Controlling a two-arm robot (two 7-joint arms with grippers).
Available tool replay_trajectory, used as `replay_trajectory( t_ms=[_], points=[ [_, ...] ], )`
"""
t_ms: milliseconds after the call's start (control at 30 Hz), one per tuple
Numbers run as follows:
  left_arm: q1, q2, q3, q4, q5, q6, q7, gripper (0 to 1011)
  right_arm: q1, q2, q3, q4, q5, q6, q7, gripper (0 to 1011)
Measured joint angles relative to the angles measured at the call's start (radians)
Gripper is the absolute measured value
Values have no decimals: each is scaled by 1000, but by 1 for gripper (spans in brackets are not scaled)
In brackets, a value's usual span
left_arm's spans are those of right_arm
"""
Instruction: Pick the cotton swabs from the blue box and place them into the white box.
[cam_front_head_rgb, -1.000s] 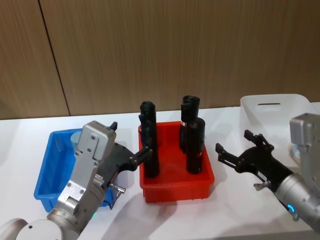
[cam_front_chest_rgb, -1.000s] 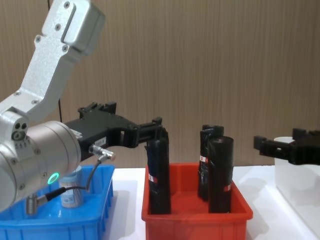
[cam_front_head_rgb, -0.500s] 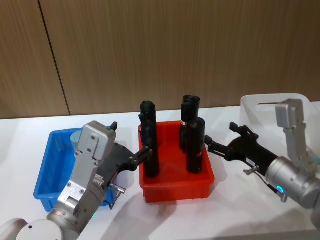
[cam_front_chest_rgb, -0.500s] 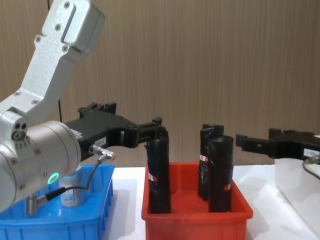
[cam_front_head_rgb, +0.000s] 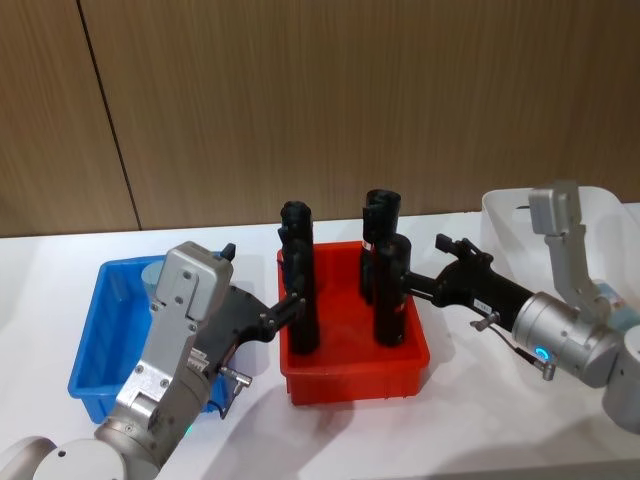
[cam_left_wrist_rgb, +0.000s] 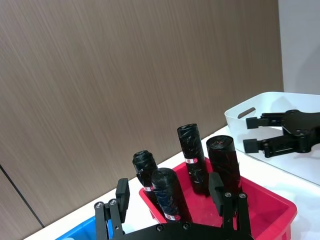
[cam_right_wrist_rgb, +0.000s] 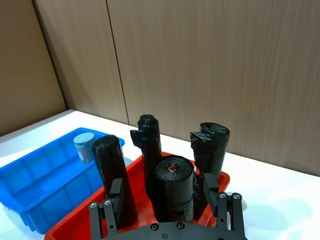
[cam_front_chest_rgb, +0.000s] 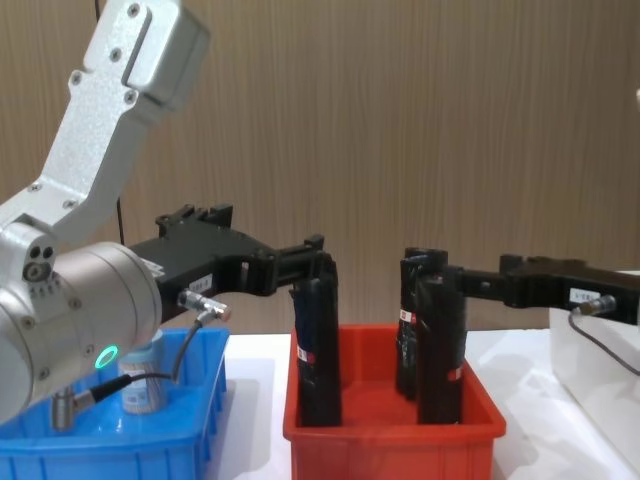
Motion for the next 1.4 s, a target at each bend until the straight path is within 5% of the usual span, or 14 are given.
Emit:
replay_trajectory(
  t_ms=[700, 1400],
  points=[
    [0, 0, 0, 0, 0, 0, 0, 1000, 132, -39, -14, 213, -8, -43, 91, 1002],
    [0, 0, 0, 0, 0, 0, 0, 1000, 211, -60, -21, 354, -9, -85, 128, 1002]
  ],
)
